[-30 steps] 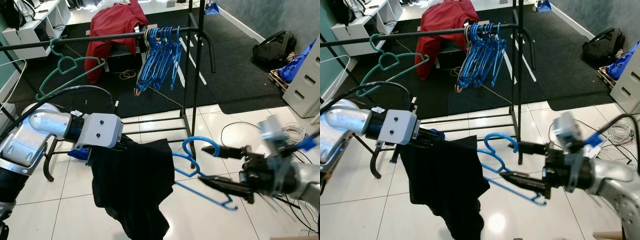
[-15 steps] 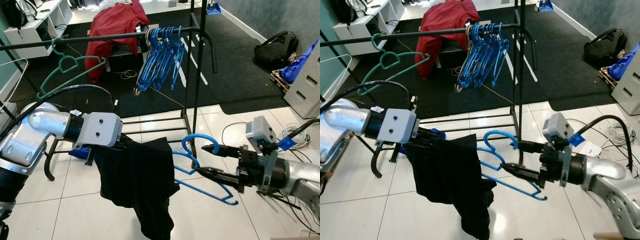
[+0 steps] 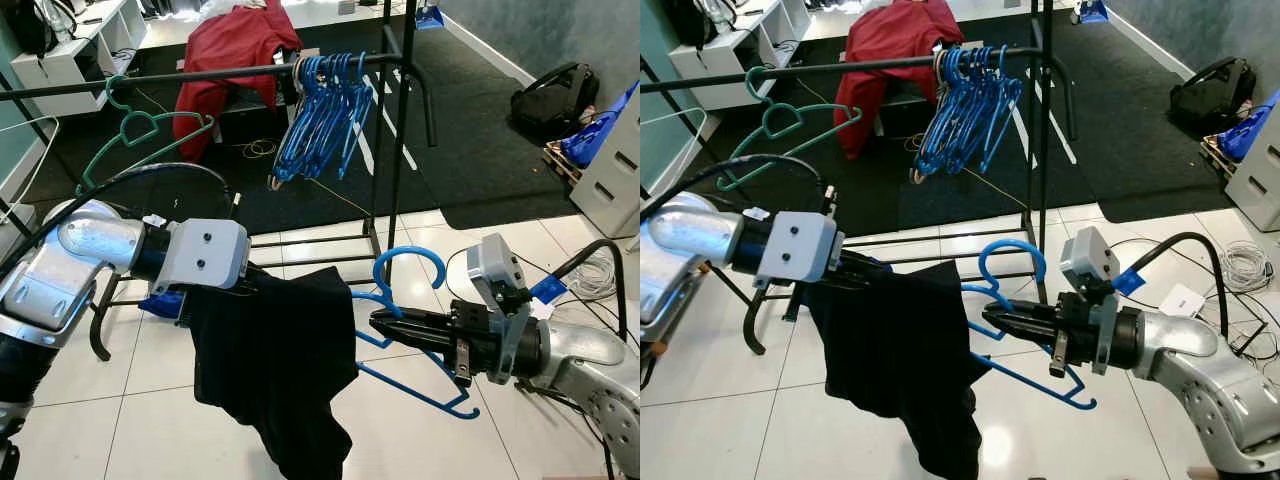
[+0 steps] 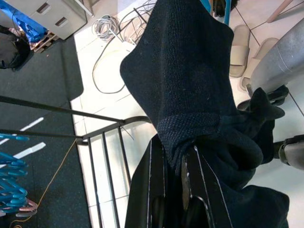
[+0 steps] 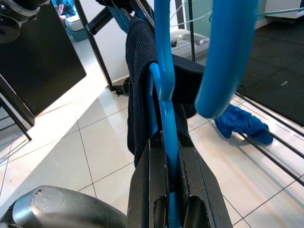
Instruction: Hang hanger
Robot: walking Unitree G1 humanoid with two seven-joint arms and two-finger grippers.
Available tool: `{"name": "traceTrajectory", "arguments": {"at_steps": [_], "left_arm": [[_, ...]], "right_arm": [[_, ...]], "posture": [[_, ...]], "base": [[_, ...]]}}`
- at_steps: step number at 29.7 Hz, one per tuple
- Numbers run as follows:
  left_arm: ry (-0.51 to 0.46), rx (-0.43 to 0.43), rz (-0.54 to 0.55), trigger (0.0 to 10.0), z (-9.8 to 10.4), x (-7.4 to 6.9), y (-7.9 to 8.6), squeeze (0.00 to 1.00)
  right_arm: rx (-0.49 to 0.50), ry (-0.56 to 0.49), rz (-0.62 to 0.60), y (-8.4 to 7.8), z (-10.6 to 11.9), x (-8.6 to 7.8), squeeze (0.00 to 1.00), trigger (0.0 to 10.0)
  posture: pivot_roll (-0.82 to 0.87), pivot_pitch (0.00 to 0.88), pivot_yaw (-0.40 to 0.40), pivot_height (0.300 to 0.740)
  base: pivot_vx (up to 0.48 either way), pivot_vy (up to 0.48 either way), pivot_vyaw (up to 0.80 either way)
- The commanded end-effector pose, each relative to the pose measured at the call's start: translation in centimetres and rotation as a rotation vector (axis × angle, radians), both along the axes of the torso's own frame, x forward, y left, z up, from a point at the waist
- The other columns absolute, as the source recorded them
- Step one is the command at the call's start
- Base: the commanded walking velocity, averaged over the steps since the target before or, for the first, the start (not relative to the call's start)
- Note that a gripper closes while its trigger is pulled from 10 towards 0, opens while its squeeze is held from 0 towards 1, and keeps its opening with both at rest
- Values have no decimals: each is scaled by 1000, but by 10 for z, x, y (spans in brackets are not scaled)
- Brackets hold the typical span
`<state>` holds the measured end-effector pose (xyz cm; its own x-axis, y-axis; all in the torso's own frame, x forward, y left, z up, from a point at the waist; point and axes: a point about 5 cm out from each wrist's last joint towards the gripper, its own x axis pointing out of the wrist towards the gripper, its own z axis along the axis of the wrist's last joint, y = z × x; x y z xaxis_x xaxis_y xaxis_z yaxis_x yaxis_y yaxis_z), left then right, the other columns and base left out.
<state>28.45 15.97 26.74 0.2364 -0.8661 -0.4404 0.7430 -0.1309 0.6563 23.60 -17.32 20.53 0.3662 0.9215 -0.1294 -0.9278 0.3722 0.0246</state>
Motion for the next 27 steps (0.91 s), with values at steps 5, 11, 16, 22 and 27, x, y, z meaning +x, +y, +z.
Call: {"name": "traceTrajectory", "arguments": {"at_steps": [5,11,16,22,27], "left_arm": [[-42,-36,-56,10000,10,-3,-10,0],[-23,-108,-38,10000,15,-1,-12,1000],[-21,-167,-30,10000,23,1,-14,1000],[-58,-209,-50,10000,29,-1,-17,1000],[-107,-291,-41,10000,41,-1,-17,0]], "right_arm": [[-3,-23,-15,4,-1,4,0,0],[35,-85,-69,6,4,13,0,0],[73,-117,-84,8,10,18,0,0],[96,-131,-84,9,13,19,0,0],[124,-148,-100,10,16,22,0,0]], "posture": [[-142,92,81,740],[-140,87,84,740],[-137,83,83,740],[-135,83,84,740],[-134,87,85,740]], "base": [[0,0,0],[0,0,0],[0,0,0],[0,0,0],[0,0,0]]}}
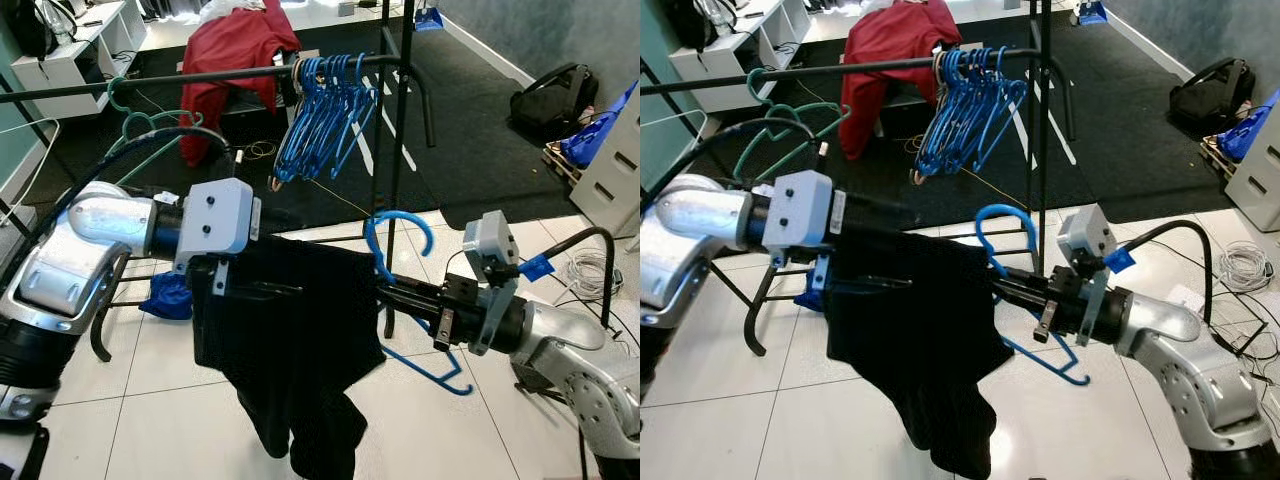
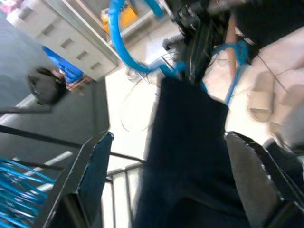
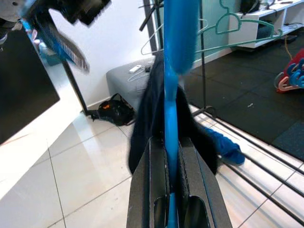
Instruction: Hang hanger
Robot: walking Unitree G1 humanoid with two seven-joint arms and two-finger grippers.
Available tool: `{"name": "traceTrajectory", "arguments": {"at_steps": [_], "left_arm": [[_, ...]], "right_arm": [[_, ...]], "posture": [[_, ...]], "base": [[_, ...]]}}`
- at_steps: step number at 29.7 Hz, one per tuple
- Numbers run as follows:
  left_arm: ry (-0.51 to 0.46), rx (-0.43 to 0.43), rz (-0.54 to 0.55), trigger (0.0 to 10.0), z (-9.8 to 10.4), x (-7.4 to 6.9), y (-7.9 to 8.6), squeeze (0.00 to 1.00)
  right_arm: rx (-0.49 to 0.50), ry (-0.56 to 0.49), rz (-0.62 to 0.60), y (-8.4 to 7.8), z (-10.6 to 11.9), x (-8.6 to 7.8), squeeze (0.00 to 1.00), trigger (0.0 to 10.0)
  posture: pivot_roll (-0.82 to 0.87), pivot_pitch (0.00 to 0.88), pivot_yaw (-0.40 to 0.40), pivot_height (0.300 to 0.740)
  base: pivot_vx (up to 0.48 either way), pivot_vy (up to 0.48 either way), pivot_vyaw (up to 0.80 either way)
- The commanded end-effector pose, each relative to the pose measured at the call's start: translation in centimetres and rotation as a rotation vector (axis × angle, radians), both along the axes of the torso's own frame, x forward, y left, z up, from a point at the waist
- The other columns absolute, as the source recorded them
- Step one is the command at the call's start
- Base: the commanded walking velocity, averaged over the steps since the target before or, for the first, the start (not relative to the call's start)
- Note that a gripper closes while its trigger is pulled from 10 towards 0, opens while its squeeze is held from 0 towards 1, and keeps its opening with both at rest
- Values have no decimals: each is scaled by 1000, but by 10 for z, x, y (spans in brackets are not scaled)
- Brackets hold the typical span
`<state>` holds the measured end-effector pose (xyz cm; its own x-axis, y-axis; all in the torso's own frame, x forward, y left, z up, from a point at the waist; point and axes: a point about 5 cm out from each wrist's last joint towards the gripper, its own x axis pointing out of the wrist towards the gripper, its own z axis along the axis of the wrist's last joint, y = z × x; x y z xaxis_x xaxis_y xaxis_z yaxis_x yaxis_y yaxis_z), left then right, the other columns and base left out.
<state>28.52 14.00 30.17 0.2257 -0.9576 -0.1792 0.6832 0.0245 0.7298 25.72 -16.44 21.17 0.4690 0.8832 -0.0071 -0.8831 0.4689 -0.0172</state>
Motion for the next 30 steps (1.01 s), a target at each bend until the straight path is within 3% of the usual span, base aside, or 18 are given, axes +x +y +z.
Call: {"name": "traceTrajectory", "arguments": {"at_steps": [1,2,5,7,8,9,10,12,16,18,21,22,26,30], "left_arm": [[-52,-82,23,10000,15,0,4,0],[-87,-166,76,10000,26,5,11,0],[-97,-196,101,10000,29,7,14,0],[-104,-242,137,10000,32,10,19,0],[-111,-305,189,10000,36,13,25,0],[-111,-305,189,10000,36,13,25,0],[-101,-389,245,10000,39,16,34,0],[-30,-591,340,10000,40,19,48,0],[120,-732,440,10000,14,21,65,0],[120,-732,440,10000,14,21,65,0],[224,-802,482,10000,-13,16,80,0],[224,-802,482,10000,-13,16,80,0],[332,-830,360,10000,-25,2,82,0],[343,-829,370,10000,-27,3,79,0]], "right_arm": [[39,-70,-6,1,11,2,0,0],[55,-85,-22,0,13,4,0,0],[60,-90,-28,0,14,5,0,0],[65,-97,-39,-2,16,6,0,0],[70,-108,-53,-4,18,7,0,0],[70,-108,-53,-4,18,7,0,0],[79,-126,-72,-7,23,9,0,0],[117,-169,-106,-16,37,12,0,0],[202,-236,-116,-27,61,14,0,0],[202,-236,-116,-27,61,14,0,0],[247,-272,-73,-33,78,9,0,0],[247,-272,-73,-33,78,9,0,0],[240,-278,-42,-35,83,5,0,0],[235,-275,-29,-33,83,3,0,0]], "posture": [[-135,89,87,740],[-135,90,88,740],[-135,90,88,740],[-135,90,88,740],[-138,96,91,740],[-138,96,91,740],[-138,100,92,740],[-132,102,90,740],[-120,106,84,740],[-120,106,84,740],[-120,109,83,740],[-120,109,83,740],[-120,111,79,740],[-120,111,82,740]], "base": [[0,0,0],[0,0,0],[0,0,0],[0,0,0],[0,0,0],[0,0,0],[0,0,0],[0,0,0],[0,0,0],[0,0,0],[0,0,0],[0,0,0],[0,0,0],[0,0,0]]}}
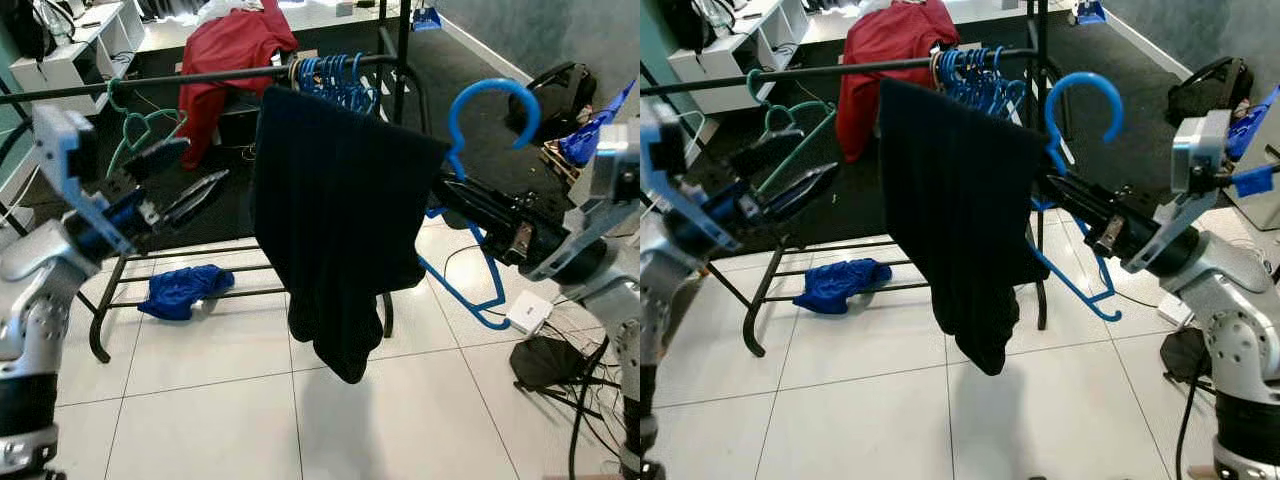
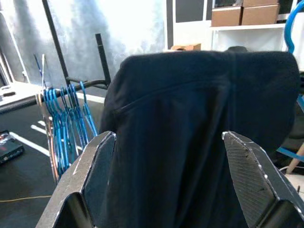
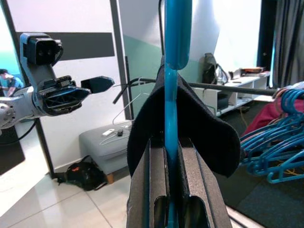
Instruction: Hang hanger
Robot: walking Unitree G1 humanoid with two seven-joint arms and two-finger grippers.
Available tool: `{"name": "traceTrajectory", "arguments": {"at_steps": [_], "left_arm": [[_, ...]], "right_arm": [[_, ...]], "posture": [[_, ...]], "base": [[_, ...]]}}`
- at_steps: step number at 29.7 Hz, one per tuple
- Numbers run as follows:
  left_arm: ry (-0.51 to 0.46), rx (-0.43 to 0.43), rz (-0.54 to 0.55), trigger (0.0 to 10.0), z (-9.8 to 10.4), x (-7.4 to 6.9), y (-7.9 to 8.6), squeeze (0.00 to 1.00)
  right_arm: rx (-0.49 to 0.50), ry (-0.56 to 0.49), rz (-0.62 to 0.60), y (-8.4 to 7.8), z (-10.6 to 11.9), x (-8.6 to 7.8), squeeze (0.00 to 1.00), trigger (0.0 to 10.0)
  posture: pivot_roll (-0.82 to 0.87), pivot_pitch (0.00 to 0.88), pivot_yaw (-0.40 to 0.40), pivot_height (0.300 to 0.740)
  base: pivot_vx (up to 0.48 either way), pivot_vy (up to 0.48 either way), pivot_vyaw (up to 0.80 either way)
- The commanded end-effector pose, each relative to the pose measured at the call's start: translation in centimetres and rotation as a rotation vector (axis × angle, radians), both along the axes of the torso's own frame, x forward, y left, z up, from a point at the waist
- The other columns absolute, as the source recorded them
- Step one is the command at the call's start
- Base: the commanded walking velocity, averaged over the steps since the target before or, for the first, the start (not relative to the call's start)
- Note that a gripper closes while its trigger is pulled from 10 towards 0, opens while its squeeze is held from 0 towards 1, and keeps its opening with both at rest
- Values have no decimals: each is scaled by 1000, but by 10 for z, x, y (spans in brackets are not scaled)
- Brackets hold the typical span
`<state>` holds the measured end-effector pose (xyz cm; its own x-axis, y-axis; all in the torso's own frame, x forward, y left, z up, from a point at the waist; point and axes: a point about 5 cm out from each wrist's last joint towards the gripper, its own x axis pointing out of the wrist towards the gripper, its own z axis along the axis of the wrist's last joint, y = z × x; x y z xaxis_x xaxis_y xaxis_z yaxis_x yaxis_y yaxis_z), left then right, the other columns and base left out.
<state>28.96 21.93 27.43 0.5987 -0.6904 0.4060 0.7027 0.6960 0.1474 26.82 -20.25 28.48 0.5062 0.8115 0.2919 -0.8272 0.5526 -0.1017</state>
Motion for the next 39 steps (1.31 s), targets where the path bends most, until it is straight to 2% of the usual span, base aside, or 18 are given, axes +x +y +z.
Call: {"name": "traceTrajectory", "arguments": {"at_steps": [1,6,8,9,11,13,20,25,27,29,30,31,32,34,36,39], "left_arm": [[-1,-3,1,10000,1,-2,0,0],[-4,-9,50,10000,-2,6,-12,0],[-2,-21,36,10000,-7,8,-31,0],[-2,-21,36,10000,-7,8,-31,0],[10,-1,25,10000,-15,8,-45,0],[19,32,31,10000,-21,8,-51,0],[36,44,46,10000,-24,7,-57,0],[14,62,102,10000,-20,9,-50,0],[4,35,94,10000,-14,7,-44,0],[4,35,94,10000,-14,7,-44,0],[6,13,33,10000,-9,-1,-34,0],[6,13,33,10000,-9,-1,-34,0],[16,14,-15,10000,-9,-7,-28,0],[16,14,-15,10000,-9,-7,-28,0],[55,50,-115,10000,-13,-21,-18,0],[80,68,-121,10000,-17,-24,-10,0]], "right_arm": [[9,-53,49,5,10,-7,0,0],[15,-53,69,8,11,-10,0,0],[17,-43,100,12,10,-12,0,0],[17,-43,100,12,10,-12,0,0],[19,-37,124,14,10,-14,0,0],[22,-38,137,15,11,-15,0,0],[23,-41,162,19,13,-17,0,0],[22,-41,176,20,14,-19,0,0],[21,-39,176,20,14,-20,0,0],[21,-39,176,20,14,-20,0,0],[21,-37,175,20,13,-20,0,0],[21,-37,175,20,13,-20,0,0],[22,-35,174,20,13,-20,0,0],[22,-35,174,20,13,-20,0,0],[21,-33,171,19,13,-19,0,0],[20,-32,170,19,13,-19,0,0]], "posture": [[-120,111,82,740],[-121,110,86,740],[-127,111,82,740],[-127,111,82,740],[-127,111,82,740],[-124,111,83,740],[-124,111,82,740],[-125,110,81,740],[-126,110,84,740],[-126,110,84,740],[-124,108,83,740],[-124,108,83,740],[-124,108,83,740],[-124,108,83,740],[-121,107,83,740],[-120,106,82,740]], "base": [[0,0,0],[0,0,0],[0,0,0],[0,0,0],[0,0,0],[0,0,0],[0,0,0],[0,0,0],[0,0,0],[0,0,0],[0,0,0],[0,0,0],[0,0,0],[0,0,0],[0,0,0],[0,0,0]]}}
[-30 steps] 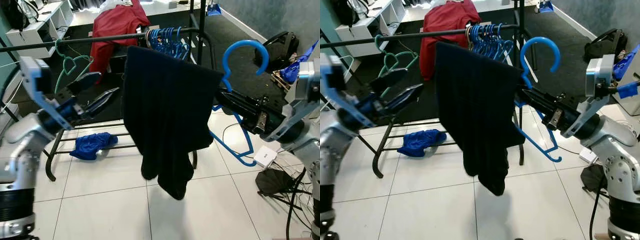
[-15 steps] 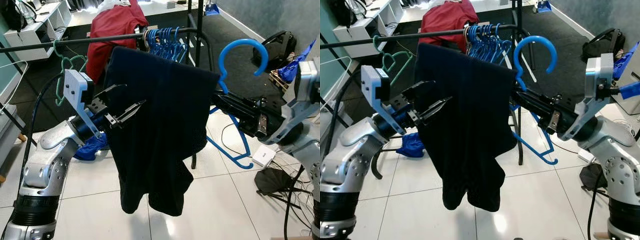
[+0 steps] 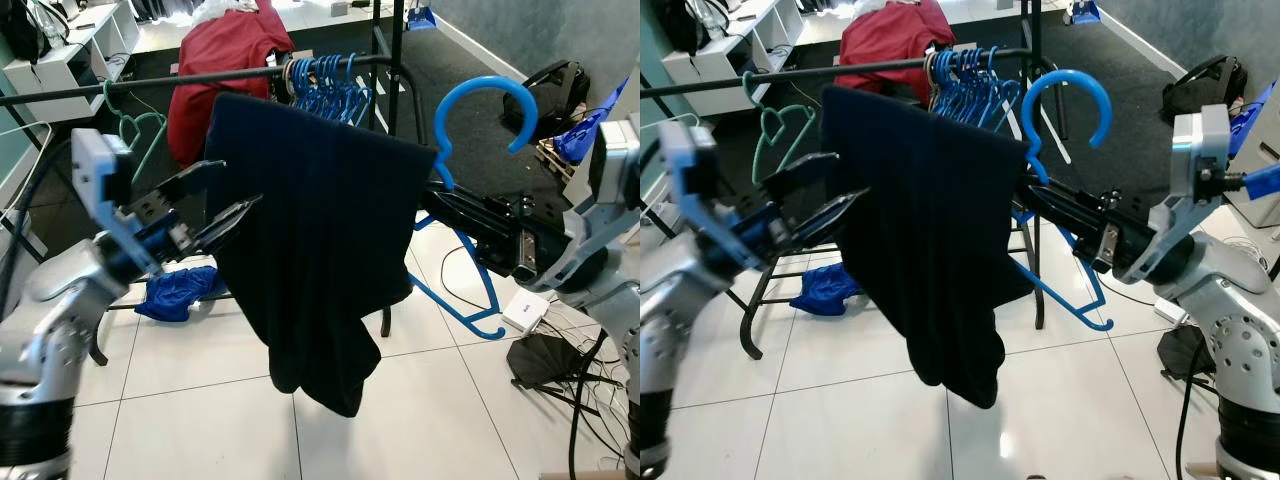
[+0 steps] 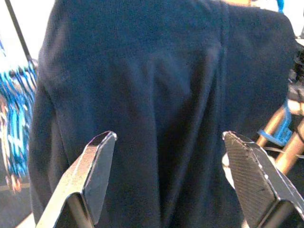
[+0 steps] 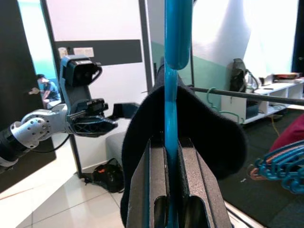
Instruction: Hang hanger
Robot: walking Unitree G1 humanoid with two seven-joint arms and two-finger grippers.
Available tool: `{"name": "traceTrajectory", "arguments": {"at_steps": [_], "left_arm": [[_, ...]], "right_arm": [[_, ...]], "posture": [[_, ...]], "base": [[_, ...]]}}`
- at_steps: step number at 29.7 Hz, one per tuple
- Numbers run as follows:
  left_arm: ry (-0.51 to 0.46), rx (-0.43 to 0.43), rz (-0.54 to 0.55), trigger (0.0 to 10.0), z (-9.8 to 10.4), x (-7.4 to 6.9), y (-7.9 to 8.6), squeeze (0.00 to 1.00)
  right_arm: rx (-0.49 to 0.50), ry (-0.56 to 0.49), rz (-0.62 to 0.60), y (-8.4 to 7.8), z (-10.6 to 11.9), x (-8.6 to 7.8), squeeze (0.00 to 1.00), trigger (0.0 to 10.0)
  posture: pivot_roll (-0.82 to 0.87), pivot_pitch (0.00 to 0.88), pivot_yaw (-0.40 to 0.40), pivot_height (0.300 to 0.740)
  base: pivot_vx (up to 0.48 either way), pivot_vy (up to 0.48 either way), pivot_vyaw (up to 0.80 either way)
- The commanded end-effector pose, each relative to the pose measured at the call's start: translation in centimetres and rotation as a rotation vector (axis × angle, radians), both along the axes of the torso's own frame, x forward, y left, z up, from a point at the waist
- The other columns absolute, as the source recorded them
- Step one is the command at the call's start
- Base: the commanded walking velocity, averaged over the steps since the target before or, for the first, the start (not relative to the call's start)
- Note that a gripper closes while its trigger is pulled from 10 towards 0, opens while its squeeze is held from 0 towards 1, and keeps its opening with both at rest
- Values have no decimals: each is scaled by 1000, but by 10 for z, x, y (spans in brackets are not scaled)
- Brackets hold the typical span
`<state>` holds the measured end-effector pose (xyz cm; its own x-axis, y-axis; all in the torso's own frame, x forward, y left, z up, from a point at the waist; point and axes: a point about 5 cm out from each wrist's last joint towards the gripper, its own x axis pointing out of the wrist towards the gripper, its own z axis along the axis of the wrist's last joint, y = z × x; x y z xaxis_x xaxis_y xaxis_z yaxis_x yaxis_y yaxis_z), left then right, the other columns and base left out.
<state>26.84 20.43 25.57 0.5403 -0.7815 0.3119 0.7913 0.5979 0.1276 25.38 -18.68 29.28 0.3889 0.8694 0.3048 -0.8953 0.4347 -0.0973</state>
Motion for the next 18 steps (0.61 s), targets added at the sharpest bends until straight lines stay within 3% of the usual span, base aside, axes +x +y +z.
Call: {"name": "traceTrajectory", "arguments": {"at_steps": [1,4,6,7,10,18], "left_arm": [[17,19,34,10000,-1,-3,16,0],[16,19,60,10000,-1,-2,20,0],[-8,21,209,10000,-1,10,28,0],[-8,21,209,10000,-1,10,28,0],[-28,-22,340,10000,-1,21,32,0],[7,0,265,10000,-11,20,14,0]], "right_arm": [[8,-28,32,3,5,-4,0,0],[8,-28,33,3,5,-5,0,0],[7,-32,42,4,6,-5,0,0],[7,-32,42,4,6,-5,0,0],[5,-34,54,5,7,-7,0,0],[2,-37,59,6,9,-8,0,0]], "posture": [[-121,103,82,740],[-121,103,82,740],[-120,101,80,740],[-120,101,80,740],[-127,98,80,740],[-129,100,82,740]], "base": [[0,0,0],[0,0,0],[0,0,0],[0,0,0],[0,0,0],[0,0,0]]}}
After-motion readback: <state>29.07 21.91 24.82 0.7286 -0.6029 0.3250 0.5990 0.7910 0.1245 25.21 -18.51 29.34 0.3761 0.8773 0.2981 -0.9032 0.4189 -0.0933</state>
